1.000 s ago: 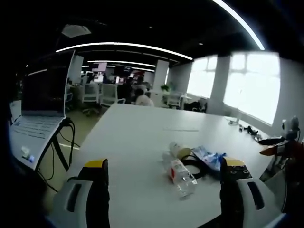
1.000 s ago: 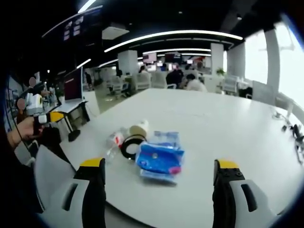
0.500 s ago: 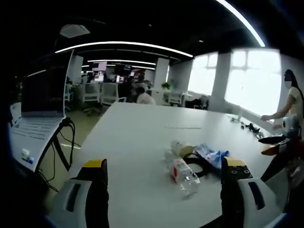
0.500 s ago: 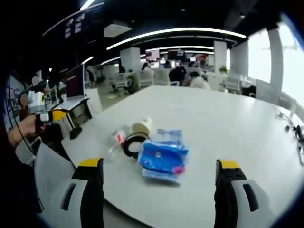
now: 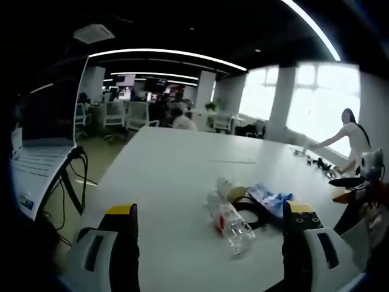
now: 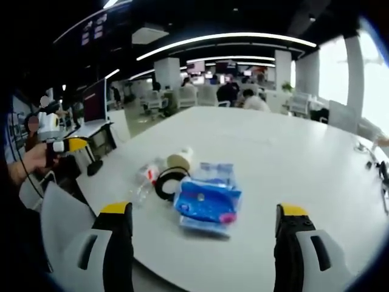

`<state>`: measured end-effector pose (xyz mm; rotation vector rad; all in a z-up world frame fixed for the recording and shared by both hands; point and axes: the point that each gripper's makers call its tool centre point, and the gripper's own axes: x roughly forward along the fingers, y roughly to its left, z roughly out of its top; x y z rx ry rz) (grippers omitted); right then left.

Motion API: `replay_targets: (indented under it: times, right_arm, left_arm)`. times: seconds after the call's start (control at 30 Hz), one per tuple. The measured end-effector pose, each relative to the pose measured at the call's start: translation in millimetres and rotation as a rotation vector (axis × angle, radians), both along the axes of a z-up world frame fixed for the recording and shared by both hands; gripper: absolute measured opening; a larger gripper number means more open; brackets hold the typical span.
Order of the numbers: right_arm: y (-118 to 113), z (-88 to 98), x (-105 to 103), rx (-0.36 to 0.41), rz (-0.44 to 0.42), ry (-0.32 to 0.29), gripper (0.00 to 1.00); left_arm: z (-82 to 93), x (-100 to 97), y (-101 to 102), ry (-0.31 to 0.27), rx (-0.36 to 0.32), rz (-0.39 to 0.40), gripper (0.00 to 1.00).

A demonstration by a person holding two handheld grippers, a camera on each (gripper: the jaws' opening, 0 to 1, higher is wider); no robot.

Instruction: Arrange the tabletop items into an orderly group along one side of the table until the central work area is clear of visible clutter.

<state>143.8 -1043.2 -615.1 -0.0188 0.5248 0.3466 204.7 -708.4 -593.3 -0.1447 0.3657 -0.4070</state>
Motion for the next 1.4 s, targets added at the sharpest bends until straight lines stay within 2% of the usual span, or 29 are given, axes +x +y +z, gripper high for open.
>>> replay_targets:
  times: [0.5, 0.93, 1.4]
  right_arm:
    - [3, -13.5, 25, 0.020, 0.019, 0.001, 0.95]
    - [5, -33.6, 34, 0.021, 0.040, 0.028, 0.95]
    - [13, -44.7, 48, 0.014, 0.076, 0.043, 0.94]
  left_arm:
    - [-21.8, 26.0, -15, 0.040, -0.003, -0.018, 0.97]
    - [-45.5, 41.1, -35, 0.091, 0.006, -0.052, 0.95]
    - [-69.8, 60.7, -52, 0.141, 0.005, -0.083, 0.93]
